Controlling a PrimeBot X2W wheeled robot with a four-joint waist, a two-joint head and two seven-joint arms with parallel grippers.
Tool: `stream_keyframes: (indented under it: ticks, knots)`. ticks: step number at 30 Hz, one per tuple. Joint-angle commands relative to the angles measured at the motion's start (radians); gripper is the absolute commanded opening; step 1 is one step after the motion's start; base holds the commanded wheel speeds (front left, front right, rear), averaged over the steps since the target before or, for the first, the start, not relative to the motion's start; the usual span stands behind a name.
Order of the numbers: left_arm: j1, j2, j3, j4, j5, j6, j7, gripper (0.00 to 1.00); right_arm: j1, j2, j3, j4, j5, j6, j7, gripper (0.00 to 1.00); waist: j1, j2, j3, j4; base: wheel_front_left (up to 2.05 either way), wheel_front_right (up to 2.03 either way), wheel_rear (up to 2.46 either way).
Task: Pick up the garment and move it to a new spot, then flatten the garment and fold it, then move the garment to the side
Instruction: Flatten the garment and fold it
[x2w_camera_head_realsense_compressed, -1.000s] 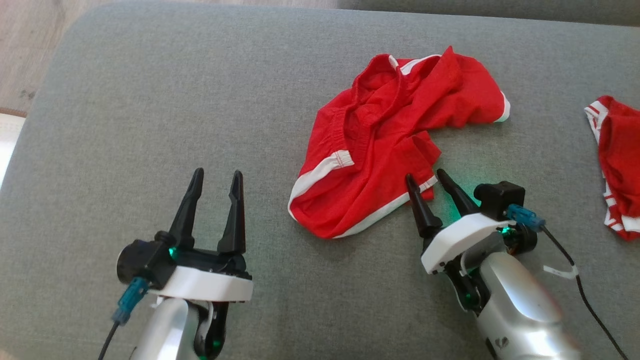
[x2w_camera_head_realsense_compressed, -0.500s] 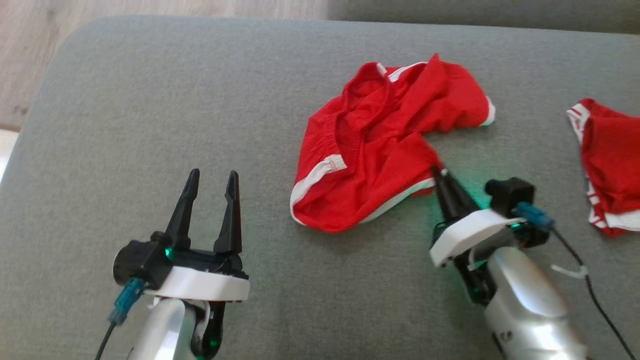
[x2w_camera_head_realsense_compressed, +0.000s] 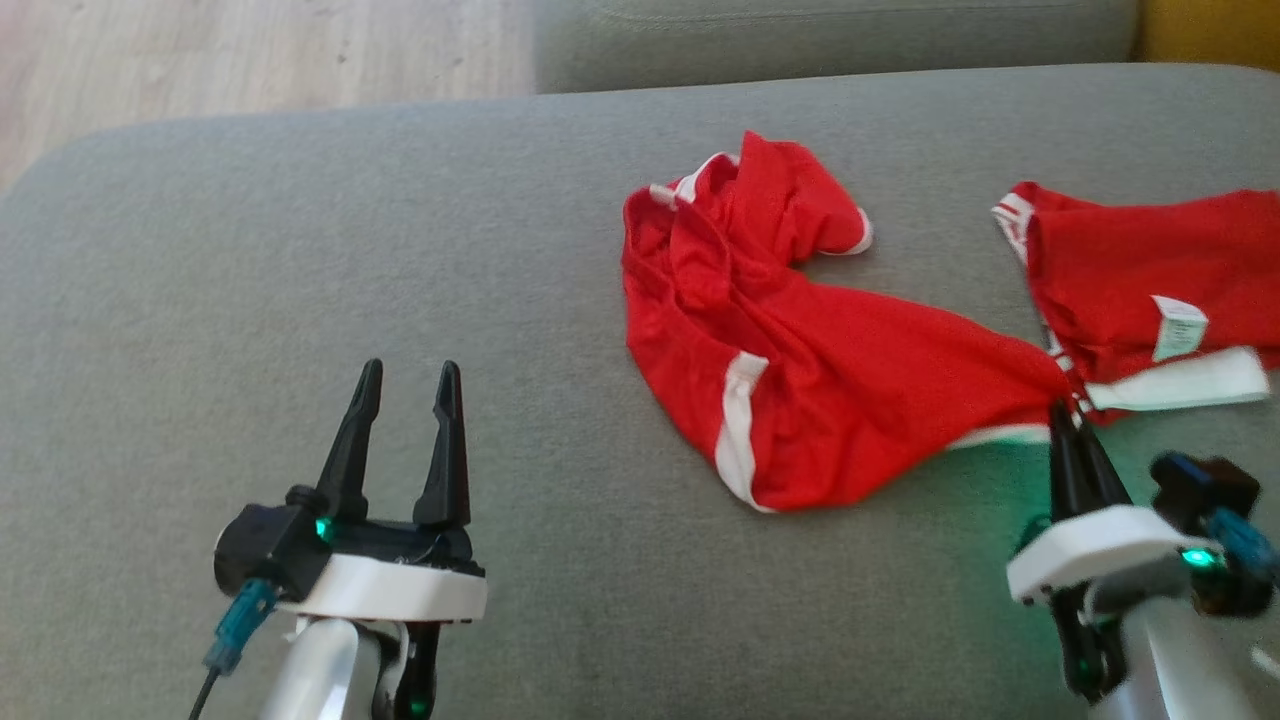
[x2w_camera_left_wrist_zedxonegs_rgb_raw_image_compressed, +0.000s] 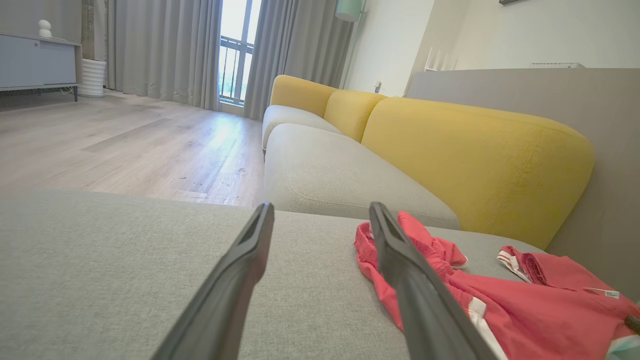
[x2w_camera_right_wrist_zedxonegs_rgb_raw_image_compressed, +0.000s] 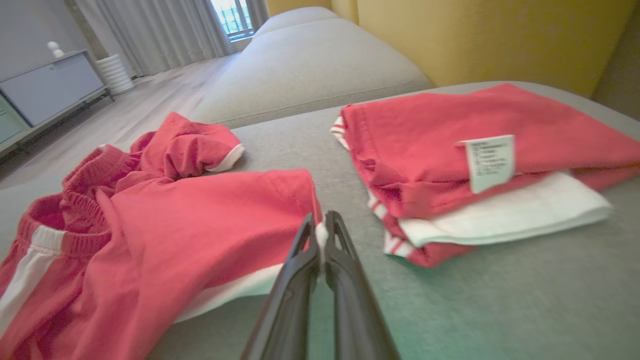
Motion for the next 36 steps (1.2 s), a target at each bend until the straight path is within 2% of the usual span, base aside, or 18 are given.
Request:
stream_keyframes:
  ticks: [1, 3, 4, 5, 12, 16, 20, 26, 36]
  knots:
    - [-0.023, 0.004, 0.029, -0.036, 0.005, 0.007, -0.008, 1.00, -0.010, 0.002, 0.018, -0.036, -0.008, 0.007, 0.001, 0.00, 0.0001, 0.0000, -0.008, -0.013, 0.00, 0.00, 0.00]
    - [-0.023, 0.004, 0.026, -0.035, 0.006, 0.006, -0.008, 1.00, 0.016, 0.002, -0.002, -0.054, -0.006, 0.007, 0.021, 0.00, 0.0001, 0.0000, -0.012, -0.021, 0.00, 0.00, 0.00]
    - [-0.024, 0.004, 0.025, -0.035, 0.006, 0.006, -0.008, 1.00, 0.025, 0.002, -0.004, -0.065, -0.003, 0.007, 0.023, 0.65, 0.0001, 0.0000, -0.012, -0.023, 0.00, 0.00, 0.00]
    - [-0.024, 0.004, 0.024, -0.035, 0.007, 0.006, -0.008, 1.00, 0.030, 0.002, -0.002, -0.074, 0.009, 0.007, 0.024, 1.00, 0.0001, 0.0000, -0.014, -0.025, 0.00, 0.00, 0.00]
    - [-0.022, 0.004, 0.016, -0.024, 0.014, 0.003, -0.008, 1.00, 0.044, 0.002, 0.077, -0.169, 0.043, 0.007, -0.009, 1.00, 0.0001, 0.0000, -0.027, -0.006, 0.00, 0.00, 0.00]
    - [-0.017, 0.004, 0.014, -0.023, 0.013, 0.002, -0.008, 1.00, 0.042, 0.002, 0.163, -0.233, 0.067, 0.007, -0.022, 1.00, 0.0001, 0.0000, -0.032, 0.021, 0.00, 0.00, 0.00]
    - [-0.014, 0.004, 0.006, -0.022, 0.012, 0.001, -0.008, 1.00, 0.031, 0.002, 0.259, -0.244, 0.080, 0.007, 0.015, 1.00, 0.0001, 0.0000, -0.028, 0.054, 0.00, 0.00, 0.00]
    - [-0.019, 0.004, -0.010, -0.015, 0.008, 0.000, -0.008, 1.00, -0.033, 0.002, 0.355, -0.158, 0.070, 0.007, 0.071, 1.00, 0.0001, 0.0000, -0.010, 0.104, 0.00, 0.00, 0.00]
    - [-0.035, 0.004, -0.023, -0.010, 0.000, 0.002, -0.008, 1.00, -0.145, 0.002, 0.367, 0.040, 0.060, 0.007, 0.114, 1.00, 0.0001, 0.0000, 0.019, 0.154, 0.00, 0.00, 0.00]
